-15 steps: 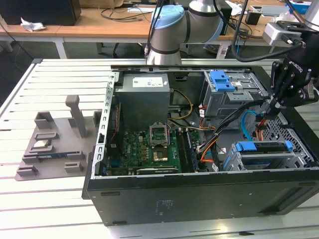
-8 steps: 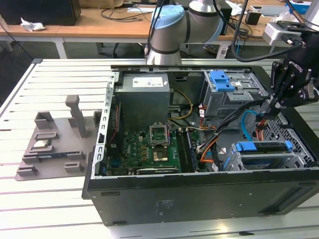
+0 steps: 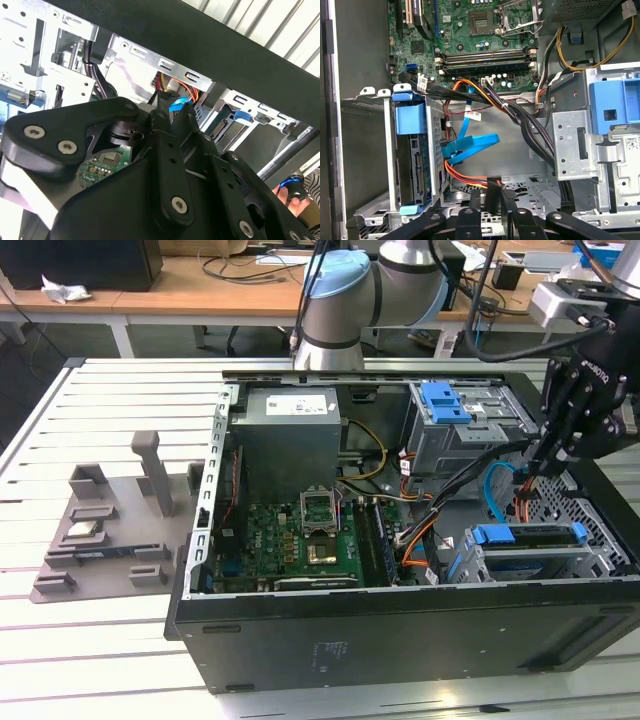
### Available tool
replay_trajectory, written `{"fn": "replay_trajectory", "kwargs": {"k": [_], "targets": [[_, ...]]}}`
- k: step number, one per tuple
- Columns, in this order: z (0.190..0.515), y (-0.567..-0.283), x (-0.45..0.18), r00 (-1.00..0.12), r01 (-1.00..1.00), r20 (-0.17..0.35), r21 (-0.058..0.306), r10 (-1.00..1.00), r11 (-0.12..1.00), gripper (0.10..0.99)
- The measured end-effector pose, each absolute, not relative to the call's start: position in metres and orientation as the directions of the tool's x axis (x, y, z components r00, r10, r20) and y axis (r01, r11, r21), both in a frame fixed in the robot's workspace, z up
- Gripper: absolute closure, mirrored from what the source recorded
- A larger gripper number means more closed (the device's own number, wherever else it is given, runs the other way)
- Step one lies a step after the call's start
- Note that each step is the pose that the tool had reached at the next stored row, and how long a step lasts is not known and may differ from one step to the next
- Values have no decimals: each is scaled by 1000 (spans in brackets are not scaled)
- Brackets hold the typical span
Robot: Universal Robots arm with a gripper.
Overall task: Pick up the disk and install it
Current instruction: 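Insert the first disk wire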
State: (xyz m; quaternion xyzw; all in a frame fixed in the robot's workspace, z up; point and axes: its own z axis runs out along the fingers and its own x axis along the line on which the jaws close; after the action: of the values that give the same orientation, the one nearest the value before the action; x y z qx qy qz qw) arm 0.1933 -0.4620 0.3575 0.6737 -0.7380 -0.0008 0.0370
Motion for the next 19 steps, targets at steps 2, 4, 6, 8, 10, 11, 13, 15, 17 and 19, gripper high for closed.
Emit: {"fn": "replay_trajectory", "kwargs": {"k": [2,4,6,8,10,11,13,15,17,19], "targets": [[358,-462,193,-89,-994,53,51,-995,92,784],[357,-462,193,-89,-994,63,50,-994,93,784],[354,-462,193,-90,-994,79,49,-993,94,784],[352,-462,193,-90,-994,84,48,-992,94,784],[352,-462,193,-90,-994,86,48,-992,94,784],[352,-462,193,-89,-994,87,48,-992,94,784],[352,-462,192,-90,-994,89,48,-992,94,784],[353,-462,190,-90,-995,93,45,-992,94,784],[353,-463,188,-89,-995,98,43,-991,94,784],[353,-466,187,-89,-995,99,42,-991,94,784]]}}
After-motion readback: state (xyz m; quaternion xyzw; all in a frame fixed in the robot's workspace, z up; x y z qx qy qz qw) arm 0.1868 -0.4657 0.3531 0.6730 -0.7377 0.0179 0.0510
